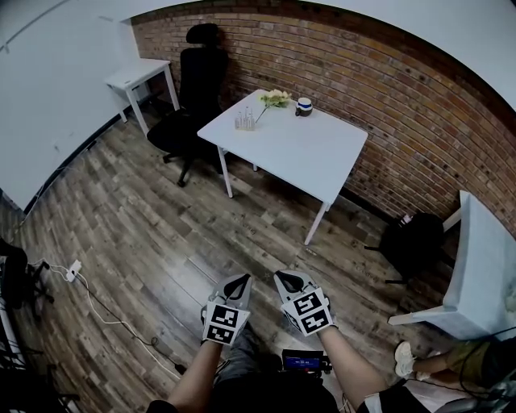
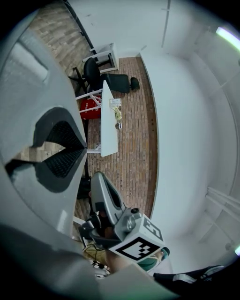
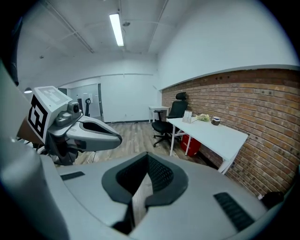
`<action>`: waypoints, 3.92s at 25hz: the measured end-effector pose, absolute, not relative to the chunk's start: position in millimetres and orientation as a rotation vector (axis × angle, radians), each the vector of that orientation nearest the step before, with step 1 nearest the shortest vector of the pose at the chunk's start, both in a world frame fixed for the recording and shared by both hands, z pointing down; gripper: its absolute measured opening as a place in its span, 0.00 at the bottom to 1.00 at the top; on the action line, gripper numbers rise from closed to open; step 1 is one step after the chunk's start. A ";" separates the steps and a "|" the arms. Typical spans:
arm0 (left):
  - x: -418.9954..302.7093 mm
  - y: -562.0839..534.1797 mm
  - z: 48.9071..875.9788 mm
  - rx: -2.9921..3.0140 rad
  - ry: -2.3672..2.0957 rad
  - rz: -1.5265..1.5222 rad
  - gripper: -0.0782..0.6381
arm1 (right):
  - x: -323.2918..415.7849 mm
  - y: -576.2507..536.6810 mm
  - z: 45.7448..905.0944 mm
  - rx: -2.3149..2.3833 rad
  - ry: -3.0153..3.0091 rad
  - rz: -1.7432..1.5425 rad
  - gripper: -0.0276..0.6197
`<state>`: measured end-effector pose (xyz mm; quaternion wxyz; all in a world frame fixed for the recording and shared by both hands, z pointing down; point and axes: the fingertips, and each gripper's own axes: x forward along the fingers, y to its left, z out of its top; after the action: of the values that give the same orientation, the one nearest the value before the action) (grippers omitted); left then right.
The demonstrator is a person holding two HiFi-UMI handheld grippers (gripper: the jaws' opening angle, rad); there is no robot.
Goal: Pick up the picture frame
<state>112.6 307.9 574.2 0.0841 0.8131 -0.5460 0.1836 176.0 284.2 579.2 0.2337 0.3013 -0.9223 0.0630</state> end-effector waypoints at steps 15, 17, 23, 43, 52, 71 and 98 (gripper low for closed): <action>3.9 209.4 582.6 2.451 -1.541 0.565 0.12 | 82.2 182.4 578.8 0.907 -2.472 0.215 0.06; -3.8 200.4 584.4 2.450 -1.531 0.559 0.12 | 72.5 176.0 580.1 0.905 -2.467 0.219 0.06; -14.9 179.6 593.2 2.437 -1.505 0.551 0.13 | 60.3 153.9 586.0 0.914 -2.456 0.243 0.06; -52.0 -25.5 598.1 2.390 -1.505 0.610 0.13 | 11.2 -59.3 588.8 0.885 -2.497 0.315 0.06; -66.5 -110.0 597.2 2.340 -1.550 0.631 0.13 | 6.6 -150.8 592.9 0.870 -2.502 0.356 0.06; -120.4 -268.5 610.6 2.423 -1.420 0.610 0.12 | -36.4 -295.0 609.4 0.994 -2.410 0.410 0.06; -151.7 -428.9 609.4 2.522 -1.220 0.619 0.12 | -74.9 -452.2 601.9 1.131 -2.330 0.416 0.06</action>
<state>-151.7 -428.9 609.4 0.1357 0.8709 -0.4212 0.2137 -74.9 -452.2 601.9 0.2566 0.4167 -0.8585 0.1533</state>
